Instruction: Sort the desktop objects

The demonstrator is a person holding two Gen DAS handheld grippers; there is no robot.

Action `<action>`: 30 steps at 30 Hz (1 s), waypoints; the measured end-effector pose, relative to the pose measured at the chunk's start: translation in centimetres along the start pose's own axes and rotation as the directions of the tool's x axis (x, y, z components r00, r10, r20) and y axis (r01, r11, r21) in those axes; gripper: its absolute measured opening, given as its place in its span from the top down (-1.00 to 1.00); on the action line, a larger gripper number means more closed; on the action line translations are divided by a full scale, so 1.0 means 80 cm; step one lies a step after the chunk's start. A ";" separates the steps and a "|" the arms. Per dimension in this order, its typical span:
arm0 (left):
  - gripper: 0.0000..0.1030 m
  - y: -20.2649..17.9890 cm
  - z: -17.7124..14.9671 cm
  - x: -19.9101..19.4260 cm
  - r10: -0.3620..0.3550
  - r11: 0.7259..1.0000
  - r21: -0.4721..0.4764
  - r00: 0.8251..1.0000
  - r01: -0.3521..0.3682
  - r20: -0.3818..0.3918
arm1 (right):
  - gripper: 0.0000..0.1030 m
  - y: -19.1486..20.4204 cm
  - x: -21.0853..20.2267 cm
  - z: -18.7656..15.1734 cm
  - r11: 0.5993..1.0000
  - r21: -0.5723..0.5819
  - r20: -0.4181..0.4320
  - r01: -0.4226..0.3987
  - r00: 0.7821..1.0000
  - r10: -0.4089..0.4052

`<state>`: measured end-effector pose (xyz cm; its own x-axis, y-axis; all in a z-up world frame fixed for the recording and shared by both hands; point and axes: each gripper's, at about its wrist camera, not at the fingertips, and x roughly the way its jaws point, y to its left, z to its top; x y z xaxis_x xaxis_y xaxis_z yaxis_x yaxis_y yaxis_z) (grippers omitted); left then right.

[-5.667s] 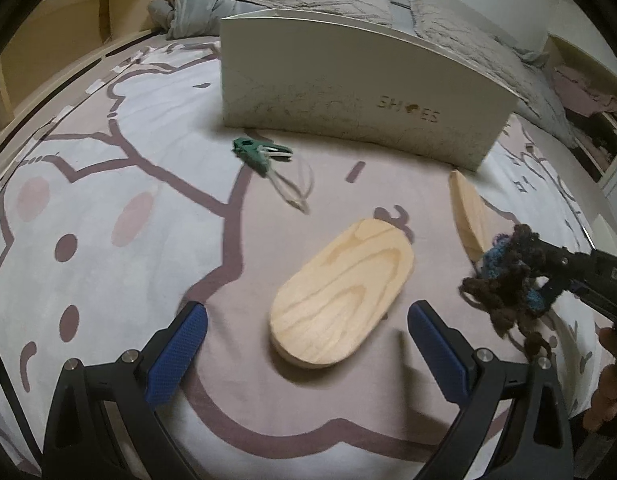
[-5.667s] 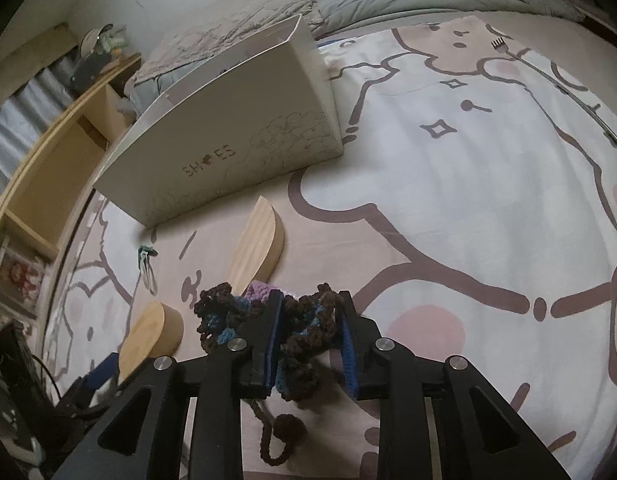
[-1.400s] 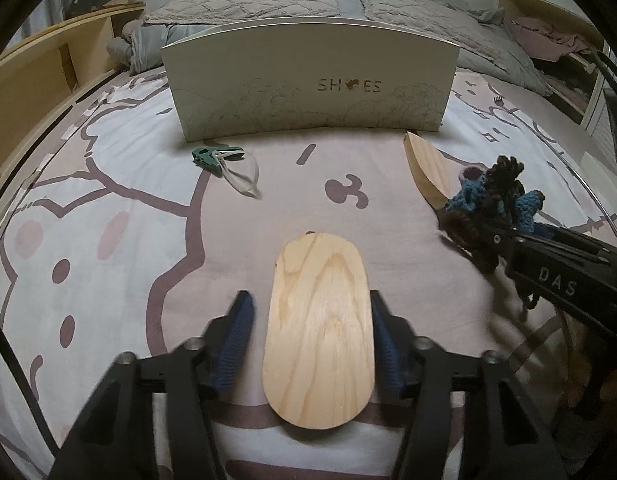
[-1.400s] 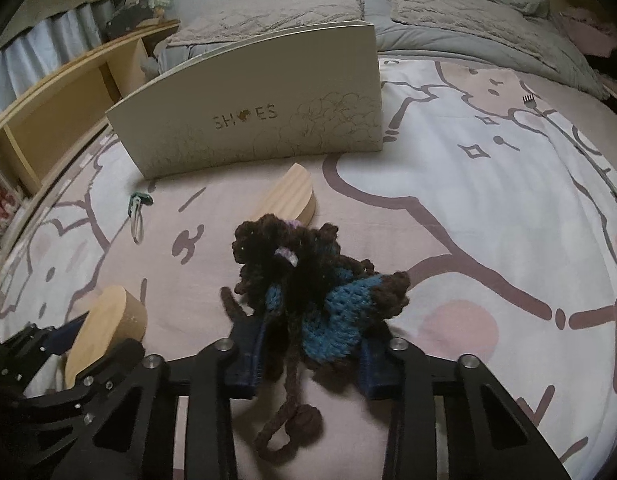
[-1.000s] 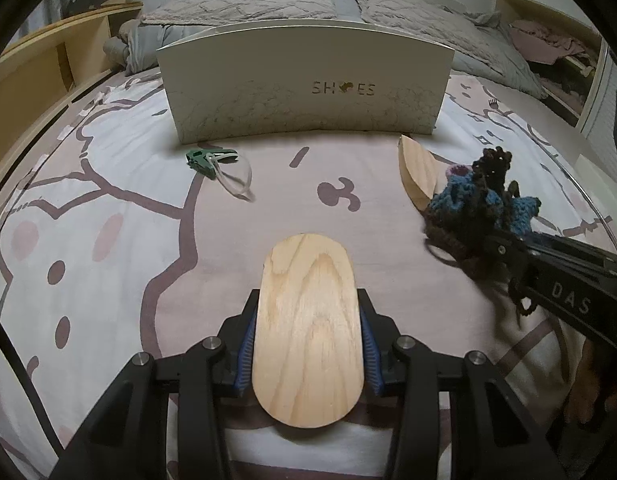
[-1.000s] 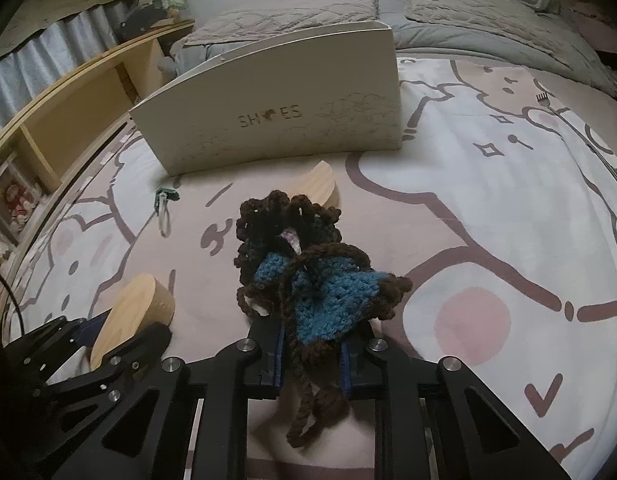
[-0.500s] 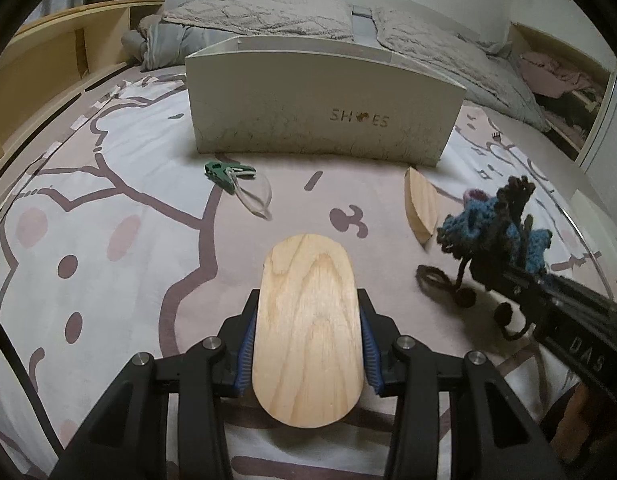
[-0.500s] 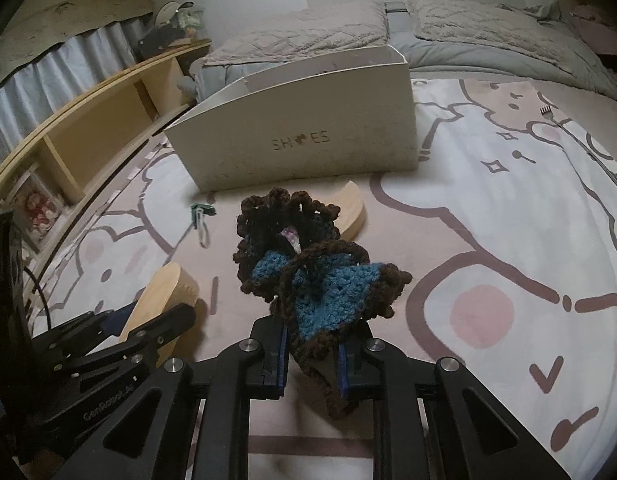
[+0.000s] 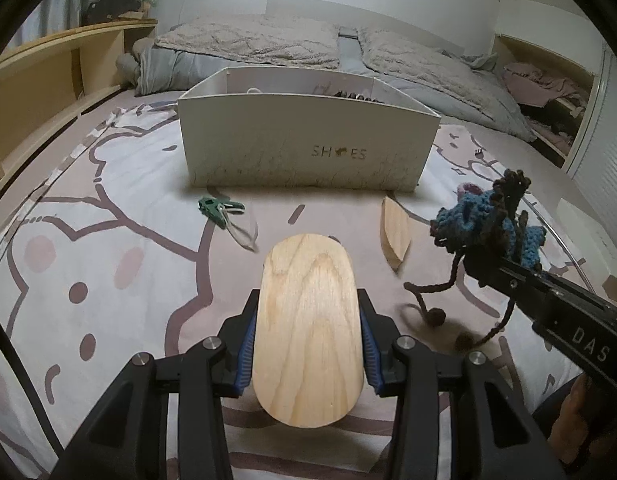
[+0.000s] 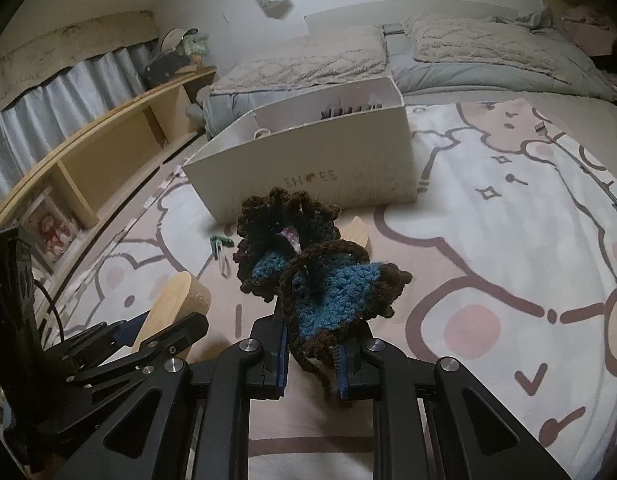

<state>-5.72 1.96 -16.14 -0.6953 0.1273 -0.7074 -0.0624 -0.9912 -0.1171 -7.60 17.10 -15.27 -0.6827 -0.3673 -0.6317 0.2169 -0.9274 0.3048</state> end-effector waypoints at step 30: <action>0.16 0.010 0.065 -0.035 0.029 0.999 0.026 0.992 -0.032 0.122 | 0.63 0.027 -0.053 0.101 0.997 -0.071 0.134 -0.023 0.990 0.033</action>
<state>-7.51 0.64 -10.64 -0.7789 0.0932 -0.6202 -0.0583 -0.9954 -0.0764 -9.84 17.20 -6.16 -0.7626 -0.3847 -0.5200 0.2819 -0.9212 0.2681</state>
